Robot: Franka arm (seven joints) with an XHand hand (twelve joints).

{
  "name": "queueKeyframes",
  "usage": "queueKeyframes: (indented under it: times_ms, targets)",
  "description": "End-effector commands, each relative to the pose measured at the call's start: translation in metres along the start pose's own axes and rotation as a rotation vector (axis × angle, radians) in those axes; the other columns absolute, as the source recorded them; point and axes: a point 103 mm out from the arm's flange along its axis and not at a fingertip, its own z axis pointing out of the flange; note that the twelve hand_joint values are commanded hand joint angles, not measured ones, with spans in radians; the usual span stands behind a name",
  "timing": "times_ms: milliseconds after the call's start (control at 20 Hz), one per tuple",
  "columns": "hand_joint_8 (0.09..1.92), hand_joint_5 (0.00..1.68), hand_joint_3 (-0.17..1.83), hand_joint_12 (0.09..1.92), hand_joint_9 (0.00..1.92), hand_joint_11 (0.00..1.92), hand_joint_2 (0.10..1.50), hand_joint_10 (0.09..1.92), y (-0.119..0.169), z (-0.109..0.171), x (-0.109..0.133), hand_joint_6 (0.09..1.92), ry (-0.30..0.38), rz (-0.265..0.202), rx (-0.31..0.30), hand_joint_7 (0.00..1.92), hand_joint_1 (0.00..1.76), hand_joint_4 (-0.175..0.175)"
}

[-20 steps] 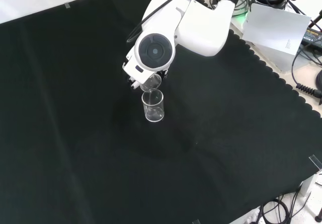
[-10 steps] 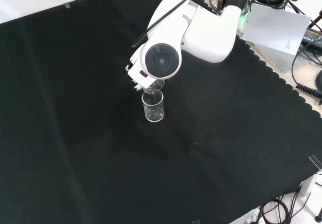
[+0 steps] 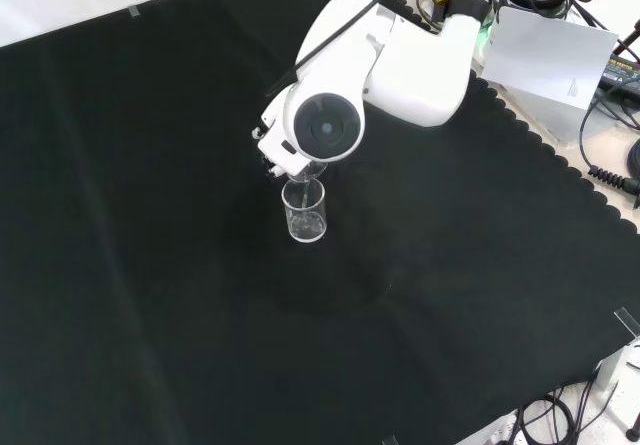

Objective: Pour the water from the handheld beaker into the one on the table.

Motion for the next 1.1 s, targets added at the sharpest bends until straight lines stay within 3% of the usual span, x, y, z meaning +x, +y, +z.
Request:
queueKeyframes:
  times_ms: [50,200,250,400,500,950,1100]
  targets:
    - [0.87,1.08,-0.17,0.74,1.28,1.18,1.14,0.82,0.001,-0.016,0.001,0.87,-0.021,0.019,-0.022,1.13,1.28,-0.175]
    - [0.87,1.08,-0.17,0.74,1.28,1.18,1.14,0.82,0.0,-0.016,0.002,0.87,-0.003,0.007,-0.028,1.13,1.28,-0.175]
    - [0.87,1.08,-0.17,0.74,1.28,1.18,1.14,0.82,0.0,-0.017,0.002,0.87,0.004,-0.018,-0.047,1.13,1.28,-0.175]
    - [0.87,1.08,-0.17,0.74,1.28,1.18,1.14,0.83,0.001,-0.015,0.0,0.88,0.014,-0.002,-0.038,1.13,1.28,-0.175]
    - [0.87,1.08,-0.17,0.74,1.28,1.18,1.14,0.83,0.0,-0.016,0.001,0.88,-0.028,0.025,-0.022,1.13,1.28,-0.175]
    - [0.87,1.08,-0.17,0.74,1.28,1.18,1.14,0.83,0.001,0.004,-0.02,0.88,-0.012,0.028,-0.026,1.13,1.28,-0.175]
    - [0.87,1.07,-0.17,0.74,1.28,1.18,1.14,0.83,-0.002,-0.015,-0.008,0.88,-0.07,0.029,-0.015,1.13,1.28,-0.175]
